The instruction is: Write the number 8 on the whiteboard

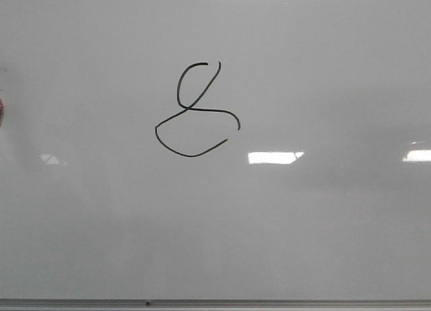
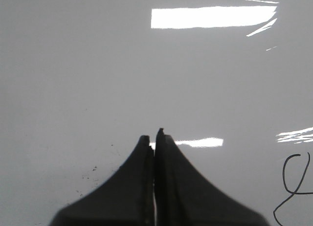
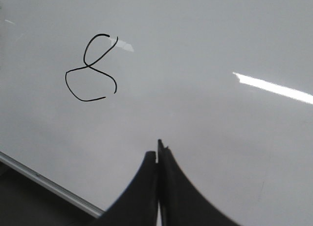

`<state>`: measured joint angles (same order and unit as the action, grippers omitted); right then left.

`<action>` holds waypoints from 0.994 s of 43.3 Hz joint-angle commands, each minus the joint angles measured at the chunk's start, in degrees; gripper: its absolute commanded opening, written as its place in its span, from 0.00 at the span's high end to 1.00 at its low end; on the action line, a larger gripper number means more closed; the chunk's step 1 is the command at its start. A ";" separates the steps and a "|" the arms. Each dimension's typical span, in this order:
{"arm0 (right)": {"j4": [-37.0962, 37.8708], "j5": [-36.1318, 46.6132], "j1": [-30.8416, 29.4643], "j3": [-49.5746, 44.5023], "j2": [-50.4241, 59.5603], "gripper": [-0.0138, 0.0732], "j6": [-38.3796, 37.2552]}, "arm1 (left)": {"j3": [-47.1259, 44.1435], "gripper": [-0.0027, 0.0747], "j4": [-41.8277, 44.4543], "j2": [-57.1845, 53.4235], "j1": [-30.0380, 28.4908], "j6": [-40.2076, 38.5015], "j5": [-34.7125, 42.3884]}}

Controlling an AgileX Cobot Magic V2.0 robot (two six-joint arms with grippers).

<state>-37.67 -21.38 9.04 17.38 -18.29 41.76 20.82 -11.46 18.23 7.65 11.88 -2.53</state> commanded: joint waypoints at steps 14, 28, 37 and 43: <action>-1.28 3.85 -0.37 1.66 -0.43 0.92 0.02 | -7.22 0.99 4.04 -8.35 -2.30 -1.15 2.53; -1.28 3.85 -0.37 1.66 -0.43 0.92 0.02 | -17.83 0.99 5.28 -19.73 -8.11 -5.09 -1.86; -1.28 3.80 -0.37 1.66 -0.43 0.92 0.02 | -21.39 0.99 5.28 -19.75 -8.27 -5.09 -3.42; -1.28 3.80 -0.37 1.66 -0.43 0.92 0.02 | -21.39 0.99 4.51 -19.75 -8.27 -5.09 -3.38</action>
<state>-37.71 -21.38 9.04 17.38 -18.29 41.76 -0.38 -6.16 -0.33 -0.47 7.38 -9.86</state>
